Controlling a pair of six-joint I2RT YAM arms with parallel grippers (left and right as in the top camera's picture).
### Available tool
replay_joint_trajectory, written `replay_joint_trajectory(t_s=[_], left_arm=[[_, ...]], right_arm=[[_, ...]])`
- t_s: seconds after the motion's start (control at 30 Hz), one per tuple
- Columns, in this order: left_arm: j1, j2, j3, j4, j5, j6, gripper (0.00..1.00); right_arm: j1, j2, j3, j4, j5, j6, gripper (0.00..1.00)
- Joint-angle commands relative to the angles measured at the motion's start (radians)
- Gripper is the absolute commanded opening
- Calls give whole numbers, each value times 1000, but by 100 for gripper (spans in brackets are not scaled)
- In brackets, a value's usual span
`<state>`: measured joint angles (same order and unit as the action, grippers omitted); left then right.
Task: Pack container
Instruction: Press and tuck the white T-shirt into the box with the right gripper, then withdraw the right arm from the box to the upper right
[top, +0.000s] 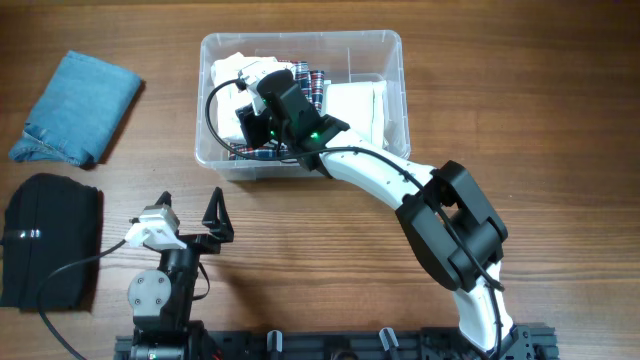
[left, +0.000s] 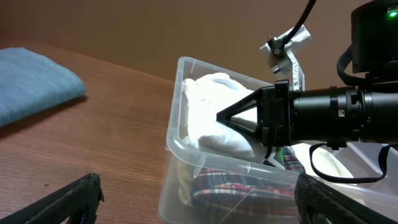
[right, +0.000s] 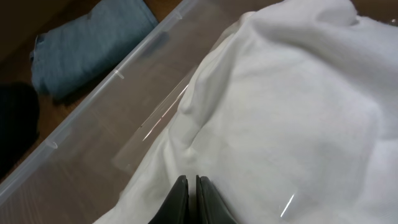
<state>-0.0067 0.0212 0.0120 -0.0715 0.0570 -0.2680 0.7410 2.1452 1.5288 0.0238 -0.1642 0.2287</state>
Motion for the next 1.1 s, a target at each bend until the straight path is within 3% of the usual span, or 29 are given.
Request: replay_joint_trajectory(t_s=[0.0,0.03,0.17,0.2,0.37,0.6,0.87,1.07], left_arm=[[-5,-5,-6,-2,-5,-1,100],[-5,-5,-6,-2,-5,-1,100],[-5,-5,-6,-2,-5,-1,100],[-5,-5,-6,-2,-5,-1,100],[-5,-5,-6,-2,-5,-1,100],[-5,-5,-6,-2,-5,-1,100],[-5,-5,-6,-1,-5,-1,100],[-5,-5,-6,-1,-5,-2,100]], right_arm=[[-2,-54,24,2,7,-19,12],[-5,-104,24,3,8,-19,32],[-58,-309,24,-43,36,-15,94],[-87,-363,24,-71,62,-7,100],[-281,-502,23,-237,195,87,100],[-613,-513,23,-560,198,227,100],[-957,-513,21,-726,211,216,100],[-1048,-513,21,-816,263,217,100]])
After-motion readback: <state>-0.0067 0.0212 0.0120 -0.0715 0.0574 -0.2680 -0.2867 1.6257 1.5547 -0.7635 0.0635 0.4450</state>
